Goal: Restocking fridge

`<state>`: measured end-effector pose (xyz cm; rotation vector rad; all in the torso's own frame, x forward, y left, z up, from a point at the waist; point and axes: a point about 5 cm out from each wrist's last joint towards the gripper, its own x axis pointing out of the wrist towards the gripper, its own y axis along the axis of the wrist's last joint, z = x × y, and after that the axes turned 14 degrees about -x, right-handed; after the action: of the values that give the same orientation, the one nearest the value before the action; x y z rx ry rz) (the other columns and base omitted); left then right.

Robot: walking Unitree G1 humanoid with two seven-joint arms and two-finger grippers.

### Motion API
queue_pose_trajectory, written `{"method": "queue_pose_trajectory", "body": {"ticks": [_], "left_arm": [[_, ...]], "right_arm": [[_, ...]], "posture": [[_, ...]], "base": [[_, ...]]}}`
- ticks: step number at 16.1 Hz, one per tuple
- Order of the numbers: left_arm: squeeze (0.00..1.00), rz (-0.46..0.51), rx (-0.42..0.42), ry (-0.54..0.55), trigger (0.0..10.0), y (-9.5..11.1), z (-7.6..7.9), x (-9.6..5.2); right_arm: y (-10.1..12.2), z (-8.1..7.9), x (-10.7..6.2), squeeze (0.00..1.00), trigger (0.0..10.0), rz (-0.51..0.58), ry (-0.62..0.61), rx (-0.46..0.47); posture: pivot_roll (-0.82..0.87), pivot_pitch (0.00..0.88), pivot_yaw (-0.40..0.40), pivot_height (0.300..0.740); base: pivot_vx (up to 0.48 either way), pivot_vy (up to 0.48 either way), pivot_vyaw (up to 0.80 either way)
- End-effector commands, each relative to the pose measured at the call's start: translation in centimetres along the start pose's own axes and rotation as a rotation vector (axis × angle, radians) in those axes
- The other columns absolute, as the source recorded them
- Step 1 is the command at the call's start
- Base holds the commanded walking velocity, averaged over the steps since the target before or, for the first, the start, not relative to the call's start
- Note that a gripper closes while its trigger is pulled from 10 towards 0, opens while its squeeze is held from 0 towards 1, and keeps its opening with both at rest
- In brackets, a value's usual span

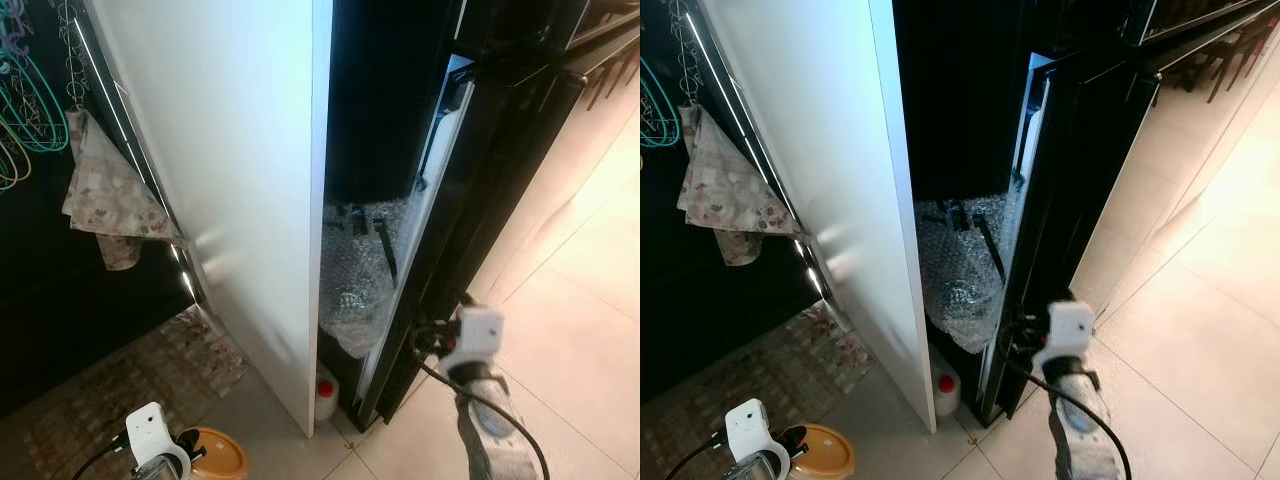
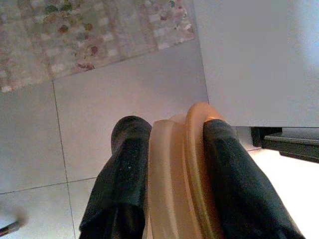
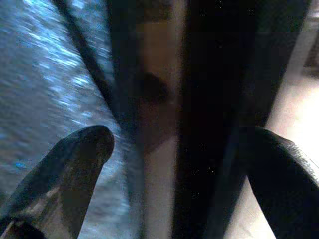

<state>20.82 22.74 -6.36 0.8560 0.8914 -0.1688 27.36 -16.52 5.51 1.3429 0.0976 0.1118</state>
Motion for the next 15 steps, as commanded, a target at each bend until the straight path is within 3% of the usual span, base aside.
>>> {"method": "queue_pose_trajectory", "body": {"ticks": [1,4,9,15], "left_arm": [[0.00,-0.011,0.014,0.004,10.0,-0.4,-0.3,-0.1],[0.00,-0.011,0.012,0.005,10.0,-0.4,-0.3,-0.1],[0.00,-0.012,0.017,0.001,10.0,-0.4,-0.2,-0.1],[0.00,-0.008,0.023,-0.008,10.0,-0.3,0.0,-0.1]], "right_arm": [[0.5,-0.9,0.4,0.00,10.0,0.015,0.075,0.012],[0.9,-0.8,0.6,0.00,10.0,0.024,0.057,-0.002],[2.0,0.9,1.2,0.00,10.0,0.054,-0.047,-0.072],[2.6,0.7,2.3,0.00,10.0,0.060,-0.062,-0.096]], "posture": [[0.02,0.000,-0.001,0.740],[0.02,0.000,0.000,0.740],[0.01,0.000,-0.002,0.740],[0.01,0.000,-0.001,0.740]], "base": [[0.000,0.000,0.00],[0.000,0.000,0.00],[0.000,0.000,0.00],[0.000,0.000,0.00]]}}
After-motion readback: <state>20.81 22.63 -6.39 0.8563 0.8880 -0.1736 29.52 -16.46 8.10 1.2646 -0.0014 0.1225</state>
